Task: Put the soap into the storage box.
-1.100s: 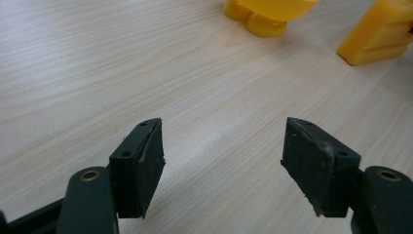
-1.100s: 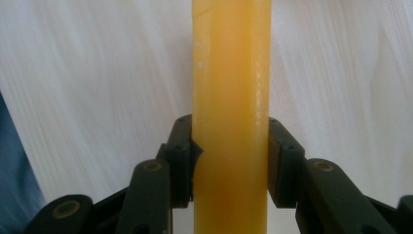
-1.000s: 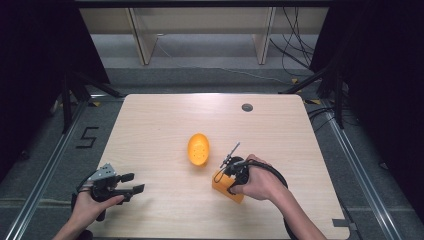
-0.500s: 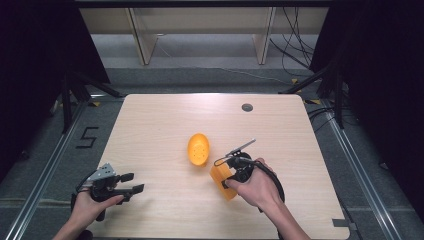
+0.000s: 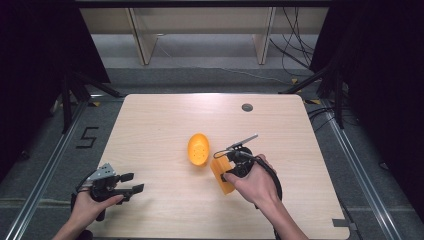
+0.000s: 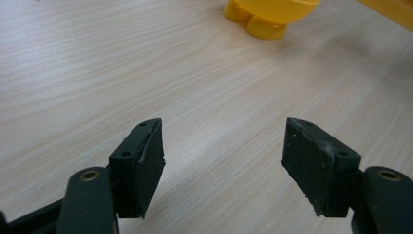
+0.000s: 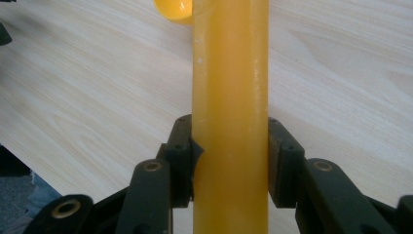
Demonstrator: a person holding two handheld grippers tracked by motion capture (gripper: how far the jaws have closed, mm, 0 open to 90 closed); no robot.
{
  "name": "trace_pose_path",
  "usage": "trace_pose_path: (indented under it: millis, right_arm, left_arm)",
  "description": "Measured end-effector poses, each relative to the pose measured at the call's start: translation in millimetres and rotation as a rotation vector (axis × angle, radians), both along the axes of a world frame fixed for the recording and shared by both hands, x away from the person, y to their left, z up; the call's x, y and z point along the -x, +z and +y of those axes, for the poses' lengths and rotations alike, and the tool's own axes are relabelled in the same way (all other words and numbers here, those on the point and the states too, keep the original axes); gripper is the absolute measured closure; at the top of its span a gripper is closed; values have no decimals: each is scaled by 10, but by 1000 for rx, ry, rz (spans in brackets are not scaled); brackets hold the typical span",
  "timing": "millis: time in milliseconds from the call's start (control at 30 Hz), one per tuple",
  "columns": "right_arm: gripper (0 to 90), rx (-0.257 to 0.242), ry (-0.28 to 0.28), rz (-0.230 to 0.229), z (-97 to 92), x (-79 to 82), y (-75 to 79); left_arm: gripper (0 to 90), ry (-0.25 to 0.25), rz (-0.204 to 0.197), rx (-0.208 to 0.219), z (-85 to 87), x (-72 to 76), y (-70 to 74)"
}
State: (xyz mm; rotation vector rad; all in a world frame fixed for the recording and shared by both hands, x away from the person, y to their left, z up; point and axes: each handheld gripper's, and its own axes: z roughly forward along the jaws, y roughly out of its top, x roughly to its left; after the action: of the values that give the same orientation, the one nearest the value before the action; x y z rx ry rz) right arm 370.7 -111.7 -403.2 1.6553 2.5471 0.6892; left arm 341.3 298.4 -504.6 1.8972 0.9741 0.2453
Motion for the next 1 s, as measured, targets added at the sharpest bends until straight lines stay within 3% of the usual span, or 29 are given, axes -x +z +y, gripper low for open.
trace_pose_path:
  millis: [100,300,433,733,967,1000]
  right_arm:
    - [620,-3,-34,25,46,3,37]
    - [620,-14,-56,5,129,-63,117]
    - [620,-28,-73,-6,215,-134,186]
    - [620,-22,-125,-19,382,-363,269]
    - [620,-55,-180,-19,479,-527,326]
    - [620,-65,-213,3,516,-583,352]
  left_arm:
    - [309,3,-1,-3,3,3,2]
    - [309,8,5,13,-7,6,3]
    - [308,-1,-2,-1,8,2,10]
    - [308,-4,-4,0,-1,0,11]
    - [308,-3,-3,2,4,4,14]
    - [308,-2,-3,3,3,4,15]
